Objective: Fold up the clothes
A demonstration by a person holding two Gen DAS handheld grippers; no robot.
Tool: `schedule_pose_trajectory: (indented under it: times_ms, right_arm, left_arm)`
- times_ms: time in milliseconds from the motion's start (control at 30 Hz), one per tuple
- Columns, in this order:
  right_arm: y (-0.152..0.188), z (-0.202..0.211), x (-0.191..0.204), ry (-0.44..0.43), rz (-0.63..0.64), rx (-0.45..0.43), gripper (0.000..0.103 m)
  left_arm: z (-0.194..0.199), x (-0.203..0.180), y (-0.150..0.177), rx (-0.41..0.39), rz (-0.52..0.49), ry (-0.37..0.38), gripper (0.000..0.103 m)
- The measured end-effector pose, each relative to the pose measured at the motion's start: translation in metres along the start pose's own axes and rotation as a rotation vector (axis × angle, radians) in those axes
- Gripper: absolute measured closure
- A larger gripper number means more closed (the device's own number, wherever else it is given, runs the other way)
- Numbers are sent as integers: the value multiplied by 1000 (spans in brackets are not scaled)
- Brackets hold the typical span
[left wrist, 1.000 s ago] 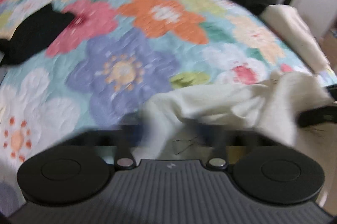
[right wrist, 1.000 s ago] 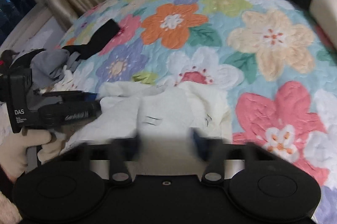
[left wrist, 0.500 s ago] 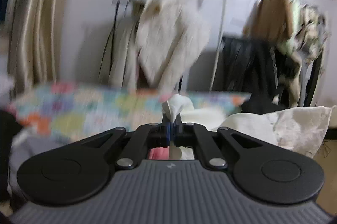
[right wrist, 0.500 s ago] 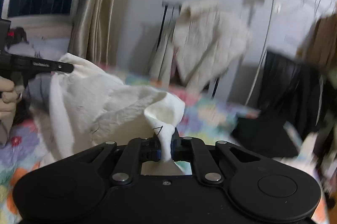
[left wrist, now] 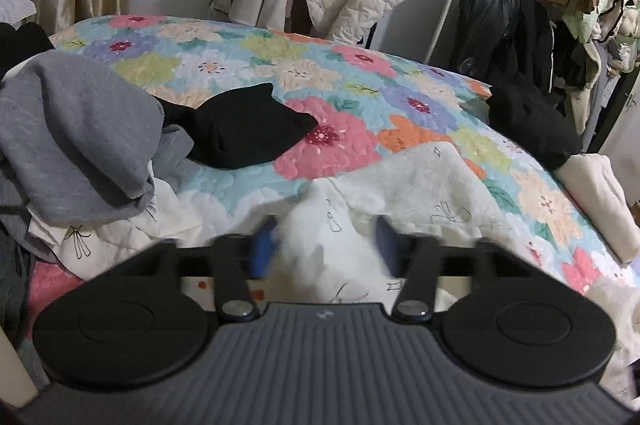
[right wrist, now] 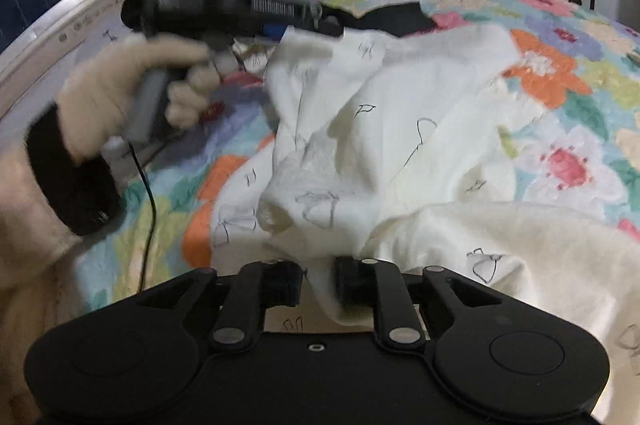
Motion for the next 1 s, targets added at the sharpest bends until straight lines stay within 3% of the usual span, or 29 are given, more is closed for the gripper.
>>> schedule_pose_trajectory:
  times_ms: [100,167,267,333,400,467,567,667,700,733,767,800,900,1000]
  right_arm:
    - [-22,32,-14,-26,-87,-91,59]
    - [-36,53,-26,-22,-138,-162,54]
    - [-48,65,-56,97,-177,-193,45]
    - [-44,62,-79,244,-170,-149,45]
    - [-32,62,-101,358,-174,-101,45]
    - [-20,61,-122,440,-187,-64,45]
    - [0,57,-148,469,-234,-38,44]
    - [17,44,-175,436,-305,-27,28]
    - [20,36,-178,386,-325,-23,30]
    - [21,32,-176,344,-324,-29,40]
    - [21,30,-172,306,-315,-40,83]
    - [18,35,-165,301,-299,-72,100]
    - [8,78,-134,333,-215,-234,100]
    - [10,127,-102,326,-216,-383,100]
  left_arm:
    - [-12,-2,9,29,8,21,31]
    - [-19,-1,13,38,11,24,27]
    - [-29,1,17,49,9,14,24]
    - [-34,2,21,57,20,27,26]
    - [-39,2,25,68,26,55,42]
    - [-42,0,27,78,18,65,85]
    - [-39,-8,20,45,-23,57,97]
    - [-33,-22,12,10,-79,52,97]
    - [-29,-29,9,0,-104,46,98]
    - [-24,-36,5,-4,-134,38,98]
    - [-20,-44,0,-7,-165,29,98]
    - [-13,-52,-6,-5,-192,27,98]
    - [13,-77,-27,3,-290,36,98]
    - [54,-97,-59,-45,-340,32,98]
Point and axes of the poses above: each gripper's, at about its wrist camera, not at the fingertips, and z roughly against the way its jaws point, x to its left, y to its underside, the point moved 9 cm from there along -z, roughly the way its jaws point, and after that the axes turned 8 degrees about y, right-handed, at the moved point
